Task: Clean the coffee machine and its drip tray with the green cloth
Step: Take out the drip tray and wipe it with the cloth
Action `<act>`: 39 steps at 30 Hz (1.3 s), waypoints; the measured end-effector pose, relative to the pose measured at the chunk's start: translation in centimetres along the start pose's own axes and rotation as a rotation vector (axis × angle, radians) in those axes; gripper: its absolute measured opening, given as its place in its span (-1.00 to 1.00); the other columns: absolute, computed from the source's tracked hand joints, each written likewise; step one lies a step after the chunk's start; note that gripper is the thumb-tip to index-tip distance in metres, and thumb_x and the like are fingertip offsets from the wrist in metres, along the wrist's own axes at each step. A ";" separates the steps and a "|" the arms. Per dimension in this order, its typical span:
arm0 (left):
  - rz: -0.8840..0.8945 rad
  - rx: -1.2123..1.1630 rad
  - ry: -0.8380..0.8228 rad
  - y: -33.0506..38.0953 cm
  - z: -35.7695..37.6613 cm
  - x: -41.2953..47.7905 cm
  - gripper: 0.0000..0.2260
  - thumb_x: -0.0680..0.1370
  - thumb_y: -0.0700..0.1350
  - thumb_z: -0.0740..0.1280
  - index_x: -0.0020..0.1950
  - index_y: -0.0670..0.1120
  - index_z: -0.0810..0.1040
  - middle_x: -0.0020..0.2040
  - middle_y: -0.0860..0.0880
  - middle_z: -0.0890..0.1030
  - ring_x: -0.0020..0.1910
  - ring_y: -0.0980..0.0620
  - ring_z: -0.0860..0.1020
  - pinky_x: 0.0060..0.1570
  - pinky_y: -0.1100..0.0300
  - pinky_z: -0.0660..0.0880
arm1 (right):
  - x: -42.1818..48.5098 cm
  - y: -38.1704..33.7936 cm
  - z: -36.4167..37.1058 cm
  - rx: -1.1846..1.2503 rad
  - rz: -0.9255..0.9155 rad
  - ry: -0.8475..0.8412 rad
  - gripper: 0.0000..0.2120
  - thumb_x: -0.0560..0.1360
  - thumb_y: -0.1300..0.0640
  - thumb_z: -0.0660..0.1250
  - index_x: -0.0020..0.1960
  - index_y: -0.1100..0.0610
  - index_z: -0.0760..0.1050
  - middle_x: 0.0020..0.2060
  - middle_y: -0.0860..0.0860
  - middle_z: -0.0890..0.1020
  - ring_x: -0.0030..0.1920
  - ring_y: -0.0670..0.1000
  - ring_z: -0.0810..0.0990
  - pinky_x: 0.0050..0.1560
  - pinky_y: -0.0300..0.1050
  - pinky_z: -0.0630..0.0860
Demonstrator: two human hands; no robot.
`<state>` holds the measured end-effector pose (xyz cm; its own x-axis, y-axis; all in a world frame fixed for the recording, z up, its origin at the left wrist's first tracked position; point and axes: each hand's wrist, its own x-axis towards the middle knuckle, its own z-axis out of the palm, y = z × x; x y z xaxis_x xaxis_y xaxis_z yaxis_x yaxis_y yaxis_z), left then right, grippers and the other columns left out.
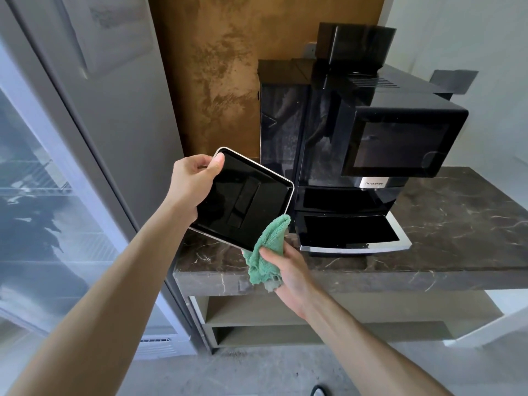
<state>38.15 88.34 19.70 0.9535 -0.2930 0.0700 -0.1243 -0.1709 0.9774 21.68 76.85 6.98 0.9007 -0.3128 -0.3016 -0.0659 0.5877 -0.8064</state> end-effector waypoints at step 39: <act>0.159 0.176 0.096 0.2 1.3 1.8 -0.56 0.64 0.00 0.36 0.51 -0.02 0.46 0.29 -0.03 0.59 0.19 0.02 0.60 0.31 -0.02 0.55 | -1.3 -13.7 3.0 -0.474 -0.514 0.213 -0.86 0.60 0.10 0.41 0.13 0.10 0.62 0.00 0.02 0.73 0.02 -0.01 0.72 -0.04 -0.09 0.69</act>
<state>39.53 86.58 19.76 0.9389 -0.2404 0.2463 -0.3122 -0.2932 0.9037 22.71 71.44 19.93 0.7678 -0.6292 0.1208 0.1203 -0.0437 -0.9918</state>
